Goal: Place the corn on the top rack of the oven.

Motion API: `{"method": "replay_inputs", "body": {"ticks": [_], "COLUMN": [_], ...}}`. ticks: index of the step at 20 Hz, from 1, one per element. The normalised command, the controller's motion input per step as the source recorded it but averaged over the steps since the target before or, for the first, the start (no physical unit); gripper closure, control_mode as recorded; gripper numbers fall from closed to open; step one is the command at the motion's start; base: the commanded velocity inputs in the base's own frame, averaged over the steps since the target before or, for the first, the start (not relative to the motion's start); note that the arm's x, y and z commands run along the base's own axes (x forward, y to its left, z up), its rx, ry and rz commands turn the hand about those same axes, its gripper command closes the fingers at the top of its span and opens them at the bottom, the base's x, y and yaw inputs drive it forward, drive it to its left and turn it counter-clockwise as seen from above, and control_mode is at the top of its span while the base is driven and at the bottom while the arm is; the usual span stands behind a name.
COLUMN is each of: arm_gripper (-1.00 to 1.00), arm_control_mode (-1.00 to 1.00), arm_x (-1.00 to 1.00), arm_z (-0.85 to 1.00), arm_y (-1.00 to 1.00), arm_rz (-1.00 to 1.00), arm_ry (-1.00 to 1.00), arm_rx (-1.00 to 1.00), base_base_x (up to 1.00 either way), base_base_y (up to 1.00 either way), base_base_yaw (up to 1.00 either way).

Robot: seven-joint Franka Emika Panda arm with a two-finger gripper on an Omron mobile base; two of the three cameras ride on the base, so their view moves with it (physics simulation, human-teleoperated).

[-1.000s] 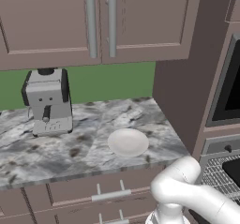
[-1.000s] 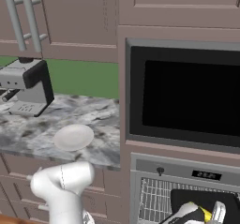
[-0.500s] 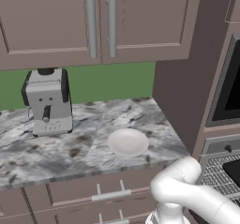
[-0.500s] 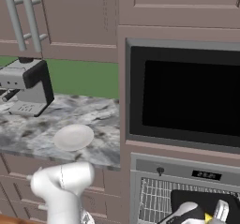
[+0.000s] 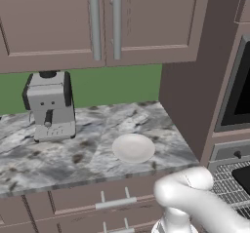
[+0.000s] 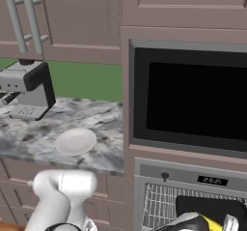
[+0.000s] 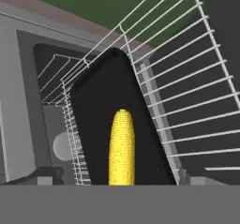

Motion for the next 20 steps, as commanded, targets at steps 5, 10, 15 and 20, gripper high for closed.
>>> {"method": "replay_inputs", "body": {"ticks": [5,10,15,20], "arm_gripper": [-1.00,-1.00,-1.00,-1.00], "arm_control_mode": [-1.00,-1.00,-1.00,-1.00], "arm_x": [-0.74,-0.62,-0.42,-0.24], "arm_z": [0.68,0.65,0.56,0.28], "arm_y": [1.00,1.00,1.00,1.00], "arm_rz": [0.06,0.09,0.06,0.03], "arm_ry": [0.18,0.20,0.22,0.23], "arm_rx": [-0.14,-0.19,-0.19,-0.14], "base_base_x": [0.00,0.00,0.00,0.00], "base_base_y": [0.00,0.00,0.00,0.00], "base_base_yaw": [0.00,0.00,0.00,0.00]}}
